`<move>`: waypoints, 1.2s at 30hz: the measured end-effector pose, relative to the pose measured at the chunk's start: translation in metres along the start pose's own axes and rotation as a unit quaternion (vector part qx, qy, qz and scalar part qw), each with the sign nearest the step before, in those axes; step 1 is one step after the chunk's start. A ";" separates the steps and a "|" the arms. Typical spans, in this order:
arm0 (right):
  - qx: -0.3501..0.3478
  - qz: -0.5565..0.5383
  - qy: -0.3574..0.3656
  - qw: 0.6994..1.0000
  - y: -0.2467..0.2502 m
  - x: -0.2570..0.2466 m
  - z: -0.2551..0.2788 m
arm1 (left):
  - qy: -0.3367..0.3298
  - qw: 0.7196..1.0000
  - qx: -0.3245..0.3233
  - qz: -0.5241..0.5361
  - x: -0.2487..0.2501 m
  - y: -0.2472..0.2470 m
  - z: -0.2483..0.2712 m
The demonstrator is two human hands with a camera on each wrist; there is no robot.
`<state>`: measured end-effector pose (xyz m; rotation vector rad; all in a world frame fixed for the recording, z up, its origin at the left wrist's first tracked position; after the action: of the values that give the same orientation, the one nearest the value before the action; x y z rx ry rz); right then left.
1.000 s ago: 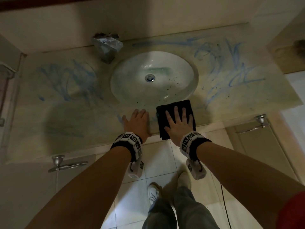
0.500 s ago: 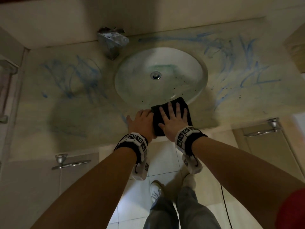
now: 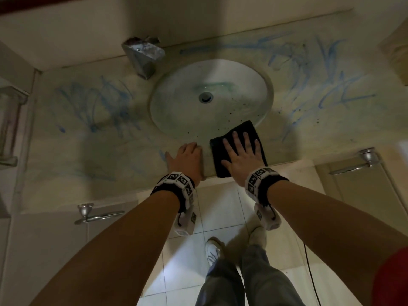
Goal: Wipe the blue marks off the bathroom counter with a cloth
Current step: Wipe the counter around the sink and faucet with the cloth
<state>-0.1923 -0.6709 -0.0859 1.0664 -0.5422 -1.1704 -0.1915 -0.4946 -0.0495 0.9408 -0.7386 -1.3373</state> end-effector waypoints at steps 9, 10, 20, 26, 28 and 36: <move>-0.014 -0.010 -0.072 0.997 -0.001 0.068 0.030 | -0.004 1.000 0.002 0.003 0.001 0.001 0.000; -0.015 -0.010 -0.077 0.997 -0.001 0.071 0.032 | -0.005 1.000 0.002 0.004 0.001 0.000 0.000; -0.011 0.001 -0.091 0.996 -0.001 0.055 0.030 | -0.013 1.000 0.009 0.014 -0.001 0.000 -0.002; 0.008 0.014 -0.020 1.000 -0.012 -0.017 0.017 | -0.014 1.000 0.014 0.009 -0.002 0.000 -0.002; 0.009 0.017 0.002 1.000 -0.015 -0.036 0.012 | -0.012 1.000 0.023 0.007 -0.002 -0.001 -0.002; 0.016 0.006 0.017 1.000 -0.013 -0.040 0.011 | -0.009 0.999 0.027 0.018 0.000 -0.002 -0.002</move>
<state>-0.2216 -0.6384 -0.0856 1.1072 -0.5423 -1.1339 -0.1905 -0.4940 -0.0517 0.9563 -0.8049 -1.3011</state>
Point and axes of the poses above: each hand's wrist, its own z-axis away from the middle knuckle, its own y-axis out of the back of the hand, x = y × z, the point moved 3 cm from there along -z, towards the middle knuckle, and after that the axes turned 13 degrees about y, right-handed, at the moved point
